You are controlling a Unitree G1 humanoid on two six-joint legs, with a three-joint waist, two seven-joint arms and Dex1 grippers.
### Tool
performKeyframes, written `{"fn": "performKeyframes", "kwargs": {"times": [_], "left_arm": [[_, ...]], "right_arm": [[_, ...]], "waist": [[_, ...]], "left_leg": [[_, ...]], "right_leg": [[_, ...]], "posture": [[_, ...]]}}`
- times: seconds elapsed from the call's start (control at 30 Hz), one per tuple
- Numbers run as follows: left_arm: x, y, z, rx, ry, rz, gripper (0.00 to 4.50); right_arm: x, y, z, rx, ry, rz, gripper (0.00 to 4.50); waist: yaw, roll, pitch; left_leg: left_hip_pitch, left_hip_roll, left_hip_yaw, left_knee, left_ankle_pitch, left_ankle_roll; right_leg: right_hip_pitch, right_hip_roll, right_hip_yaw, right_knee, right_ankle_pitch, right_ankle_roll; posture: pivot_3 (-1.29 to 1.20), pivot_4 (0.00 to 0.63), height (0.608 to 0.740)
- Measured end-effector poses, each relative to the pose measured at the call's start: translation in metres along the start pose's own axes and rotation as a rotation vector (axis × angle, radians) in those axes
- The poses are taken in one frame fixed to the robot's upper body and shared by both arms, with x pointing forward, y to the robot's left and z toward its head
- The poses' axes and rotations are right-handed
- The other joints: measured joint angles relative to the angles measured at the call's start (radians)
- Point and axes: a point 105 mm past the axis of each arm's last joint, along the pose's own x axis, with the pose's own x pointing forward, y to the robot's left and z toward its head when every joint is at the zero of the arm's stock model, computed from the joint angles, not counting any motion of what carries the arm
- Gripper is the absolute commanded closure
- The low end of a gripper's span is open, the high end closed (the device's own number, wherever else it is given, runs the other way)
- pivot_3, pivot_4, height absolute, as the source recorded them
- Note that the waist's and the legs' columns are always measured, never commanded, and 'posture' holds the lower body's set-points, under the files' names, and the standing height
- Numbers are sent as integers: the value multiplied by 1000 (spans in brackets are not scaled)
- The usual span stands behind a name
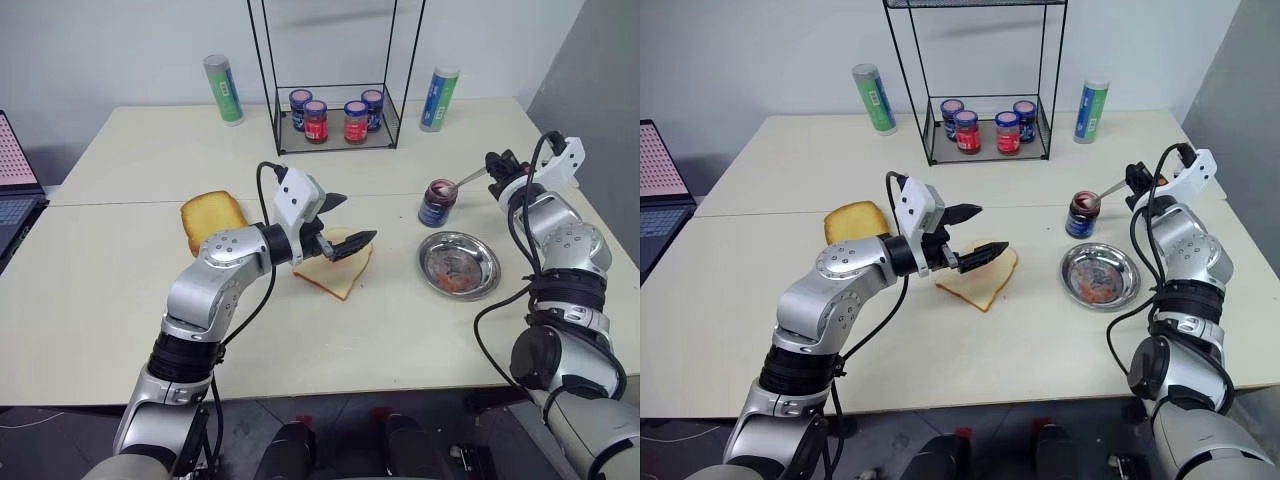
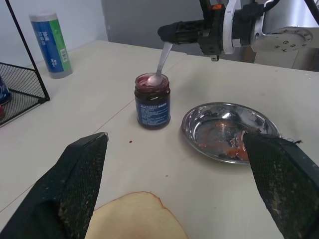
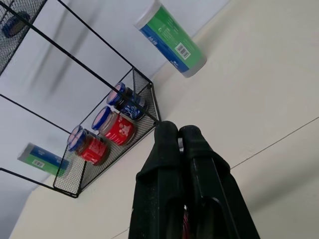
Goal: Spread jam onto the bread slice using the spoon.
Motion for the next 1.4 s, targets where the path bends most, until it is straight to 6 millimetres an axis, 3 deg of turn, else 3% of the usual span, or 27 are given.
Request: {"fn": "performKeyframes", "kwargs": {"times": [0.2,1.13,1.4], "left_arm": [[0,0,0,0,0,0,0],[-1,0,-2,-1,6,0,0],[-1,-1,-2,-2,7,-6,0]], "right_arm": [[2,9,7,8,-20,19,4420],[-5,-6,11,50,-29,-20,4420],[-9,-6,21,103,-71,-21,4420]], "waist": [[-1,0,0],[-1,0,0],[-1,0,0]], "left_leg": [[0,0,0,0,0,0],[0,0,0,0,0,0],[0,0,0,0,0,0]], "right_leg": [[0,0,0,0,0,0],[0,0,0,0,0,0],[0,0,0,0,0,0]], "posture": [[0,150,740],[0,150,740],[0,150,740]]}}
